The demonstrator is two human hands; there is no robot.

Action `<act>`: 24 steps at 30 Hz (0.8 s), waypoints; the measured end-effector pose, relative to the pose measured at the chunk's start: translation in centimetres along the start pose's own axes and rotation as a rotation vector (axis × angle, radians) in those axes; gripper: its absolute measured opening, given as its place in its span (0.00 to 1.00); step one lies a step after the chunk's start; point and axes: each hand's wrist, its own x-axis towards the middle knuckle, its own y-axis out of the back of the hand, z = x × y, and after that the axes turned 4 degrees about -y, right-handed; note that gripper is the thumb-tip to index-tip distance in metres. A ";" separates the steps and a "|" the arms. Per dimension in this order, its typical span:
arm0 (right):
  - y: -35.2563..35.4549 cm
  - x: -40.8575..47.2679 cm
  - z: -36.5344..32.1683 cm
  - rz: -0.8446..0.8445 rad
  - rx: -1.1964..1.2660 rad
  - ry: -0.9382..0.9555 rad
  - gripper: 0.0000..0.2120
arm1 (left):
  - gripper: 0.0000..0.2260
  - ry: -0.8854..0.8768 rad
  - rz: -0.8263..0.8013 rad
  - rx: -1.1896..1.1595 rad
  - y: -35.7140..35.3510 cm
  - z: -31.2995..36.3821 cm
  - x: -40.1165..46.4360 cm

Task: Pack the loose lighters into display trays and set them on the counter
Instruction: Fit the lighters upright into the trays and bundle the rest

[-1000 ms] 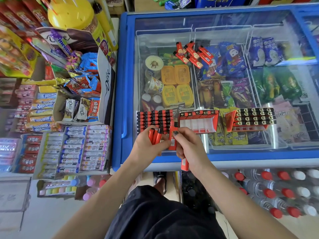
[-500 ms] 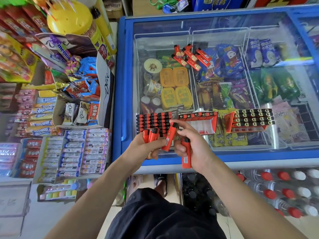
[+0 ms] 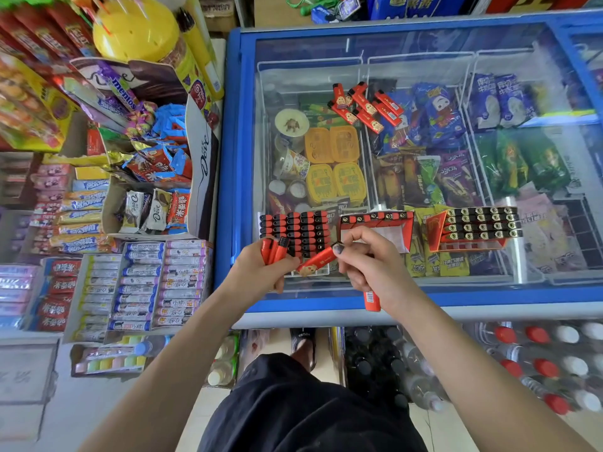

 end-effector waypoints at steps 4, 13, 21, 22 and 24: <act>-0.4 -0.2 0.9 0.125 -0.573 0.223 0.05 | 0.10 -0.070 0.101 0.187 0.3 0.2 0.4; -0.7 0.0 0.8 0.161 -0.595 0.378 0.05 | 0.11 -0.164 0.174 0.449 -0.3 -0.7 1.6; -0.1 0.8 3.0 0.156 -0.984 0.514 0.05 | 0.10 -0.180 0.194 0.496 -0.7 -1.0 2.0; -0.2 1.1 3.7 0.156 -1.040 0.523 0.07 | 0.10 -0.180 0.193 0.499 -0.7 -1.0 2.0; -0.6 1.6 5.0 0.161 -1.118 0.530 0.07 | 0.11 -0.179 0.194 0.496 -0.7 -1.0 2.0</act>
